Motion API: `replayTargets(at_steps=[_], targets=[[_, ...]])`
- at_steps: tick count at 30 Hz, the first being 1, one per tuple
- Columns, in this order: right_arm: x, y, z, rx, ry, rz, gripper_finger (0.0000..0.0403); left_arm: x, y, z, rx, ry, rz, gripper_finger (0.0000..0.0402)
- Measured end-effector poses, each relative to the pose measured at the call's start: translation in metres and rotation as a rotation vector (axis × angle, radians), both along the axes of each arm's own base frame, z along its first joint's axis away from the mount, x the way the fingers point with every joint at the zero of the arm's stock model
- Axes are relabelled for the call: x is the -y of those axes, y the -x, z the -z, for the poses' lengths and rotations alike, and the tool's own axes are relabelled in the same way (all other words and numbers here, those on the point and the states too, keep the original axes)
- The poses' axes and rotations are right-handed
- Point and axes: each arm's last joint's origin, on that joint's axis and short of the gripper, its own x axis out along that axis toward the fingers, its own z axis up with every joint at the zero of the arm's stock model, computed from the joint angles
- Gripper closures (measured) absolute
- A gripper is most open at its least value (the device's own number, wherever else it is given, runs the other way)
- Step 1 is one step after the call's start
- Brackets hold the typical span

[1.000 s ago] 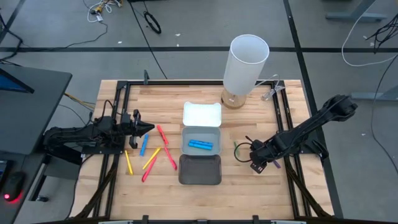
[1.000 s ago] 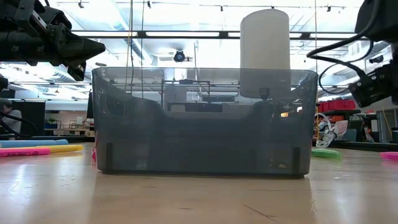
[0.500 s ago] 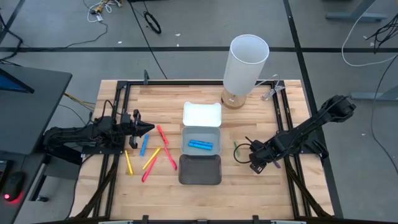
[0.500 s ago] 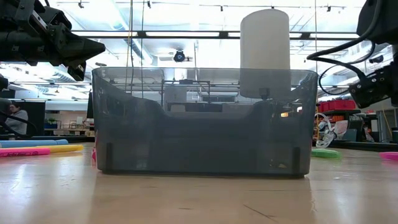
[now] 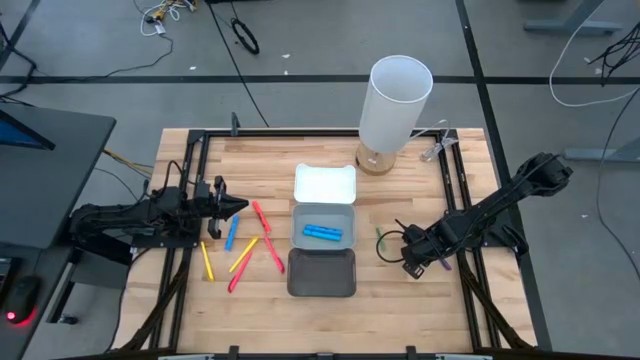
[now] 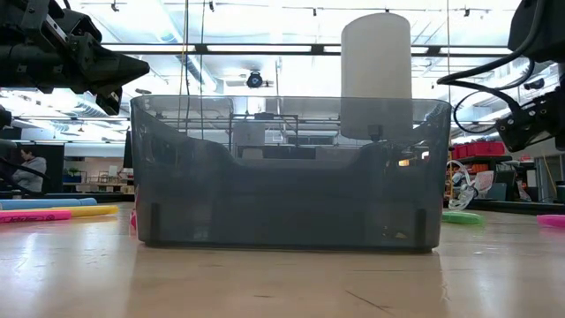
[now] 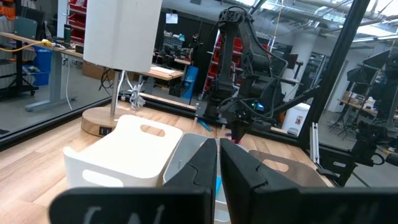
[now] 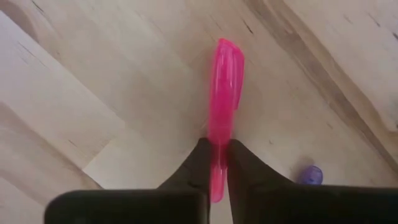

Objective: Pick & Place Markers
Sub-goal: Put the pink pen into the black transparent bin

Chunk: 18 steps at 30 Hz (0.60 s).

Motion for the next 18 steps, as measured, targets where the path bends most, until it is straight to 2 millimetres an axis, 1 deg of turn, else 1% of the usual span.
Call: replayTargets(at_steps=[6, 10, 18], targets=[[-0.002, -0.004, -0.006, 0.004, -0.001, -0.006, 0.0387, 0.0, 0.0, 0.0, 0.0, 0.0, 0.0, 0.0378], [-0.003, -0.011, -0.013, 0.062, 0.036, -0.016, 0.0388, 0.0, 0.0, 0.0, -0.001, 0.0, 0.0, 0.0378], [-0.006, -0.013, -0.022, 0.031, 0.014, -0.031, 0.0388, 0.0, 0.0, 0.0, 0.0, 0.0, 0.0, 0.0378]])
